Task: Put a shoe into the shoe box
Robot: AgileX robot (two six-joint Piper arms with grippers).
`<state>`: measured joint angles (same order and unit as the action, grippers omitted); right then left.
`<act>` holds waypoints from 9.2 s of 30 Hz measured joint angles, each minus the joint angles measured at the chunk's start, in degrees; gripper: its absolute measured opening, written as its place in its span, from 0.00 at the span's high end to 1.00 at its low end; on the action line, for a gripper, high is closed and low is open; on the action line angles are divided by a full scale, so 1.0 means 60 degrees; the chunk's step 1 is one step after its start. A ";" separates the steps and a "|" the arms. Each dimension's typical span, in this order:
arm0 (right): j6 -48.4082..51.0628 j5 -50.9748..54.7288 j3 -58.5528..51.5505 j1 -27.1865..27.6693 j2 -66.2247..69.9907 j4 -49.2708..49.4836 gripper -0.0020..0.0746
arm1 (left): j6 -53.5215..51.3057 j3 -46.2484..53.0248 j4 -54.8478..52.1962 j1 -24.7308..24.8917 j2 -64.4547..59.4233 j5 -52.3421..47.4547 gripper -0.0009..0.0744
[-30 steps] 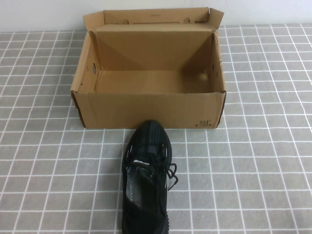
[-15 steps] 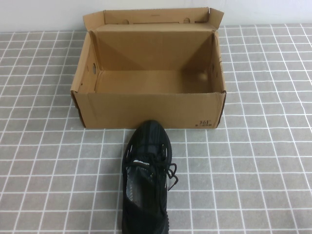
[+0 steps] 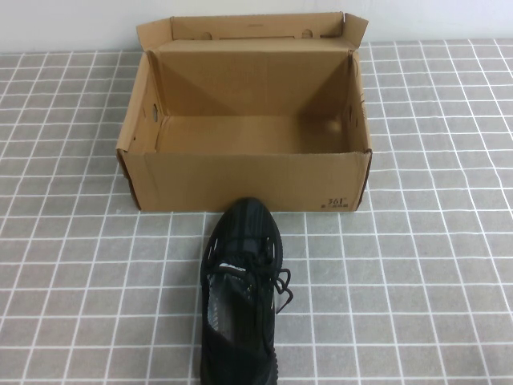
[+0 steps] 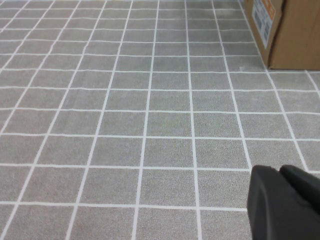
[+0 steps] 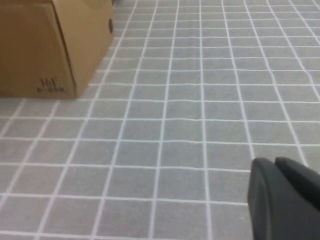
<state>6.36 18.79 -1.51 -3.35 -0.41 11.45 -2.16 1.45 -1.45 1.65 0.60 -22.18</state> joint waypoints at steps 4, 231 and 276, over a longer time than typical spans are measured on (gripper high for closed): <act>0.0000 -0.0089 0.0000 0.0000 0.0000 0.0658 0.99 | 0.0000 0.0000 0.0000 0.0000 0.0000 0.0000 0.99; -0.2726 0.9120 2.0492 -0.7260 1.7542 -0.3426 0.97 | -0.3829 -0.6749 0.0986 0.7419 -0.9901 0.4627 0.10; -0.2612 0.9120 2.0513 -0.7260 1.7542 -0.3447 0.97 | -0.3869 -0.9699 0.2203 0.6194 -1.0472 -0.1418 0.10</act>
<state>-9.31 73.51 121.57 -46.90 104.84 -9.24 -25.37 -56.74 11.77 38.82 -62.23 -30.68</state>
